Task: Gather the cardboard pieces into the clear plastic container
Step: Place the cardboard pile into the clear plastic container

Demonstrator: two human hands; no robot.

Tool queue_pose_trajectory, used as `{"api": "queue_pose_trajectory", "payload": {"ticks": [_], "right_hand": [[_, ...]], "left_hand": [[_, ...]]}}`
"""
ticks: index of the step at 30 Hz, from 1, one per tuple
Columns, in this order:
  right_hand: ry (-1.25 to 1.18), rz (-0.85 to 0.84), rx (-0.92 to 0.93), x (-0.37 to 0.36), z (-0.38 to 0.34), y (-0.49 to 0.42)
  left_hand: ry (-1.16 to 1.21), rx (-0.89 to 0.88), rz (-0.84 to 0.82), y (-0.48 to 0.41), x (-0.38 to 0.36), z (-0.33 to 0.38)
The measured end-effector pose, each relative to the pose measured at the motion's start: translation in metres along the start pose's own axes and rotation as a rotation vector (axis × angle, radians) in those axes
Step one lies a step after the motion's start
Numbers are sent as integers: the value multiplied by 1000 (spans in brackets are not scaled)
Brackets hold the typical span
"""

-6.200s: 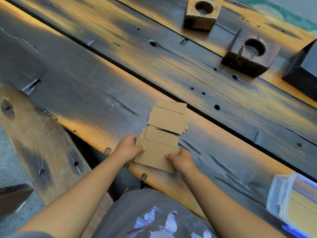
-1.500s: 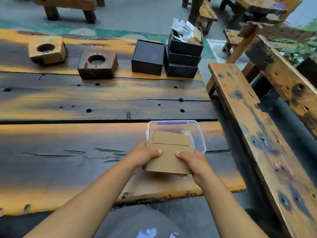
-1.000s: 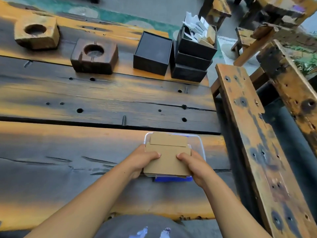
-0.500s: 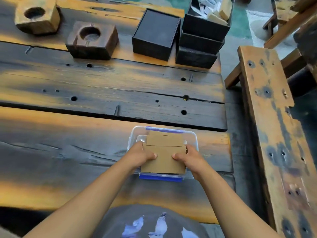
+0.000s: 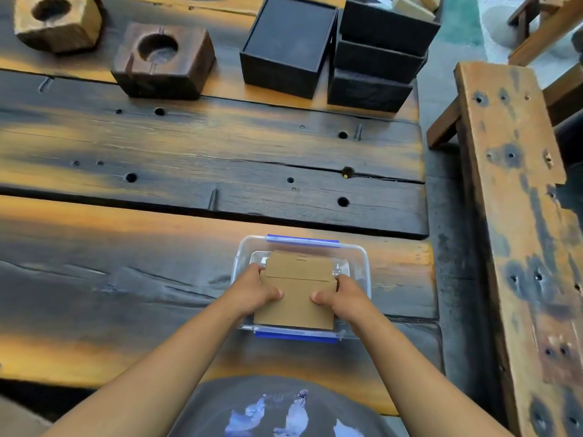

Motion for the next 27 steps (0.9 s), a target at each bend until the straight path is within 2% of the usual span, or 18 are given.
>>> {"api": "queue_pose_trajectory", "payload": {"ticks": [6, 9, 27], "right_hand": [[308, 73, 19, 1, -9, -4], [382, 93, 23, 2, -11, -8], [408, 210, 100, 0, -5, -1]], "left_hand": [[-236, -6, 42, -2, -4, 2], [-300, 3, 52, -5, -4, 4], [-417, -37, 227, 17, -8, 4]]}}
Point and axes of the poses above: each hand's wrist, its own y-axis away from the middle knuckle, its own x-axis out of the back of the hand, z = x × y, the point moved 9 cm from there along -y, towards the middle knuckle, and after that the axes turned 2 degrees about z, right-handed, at the moved point
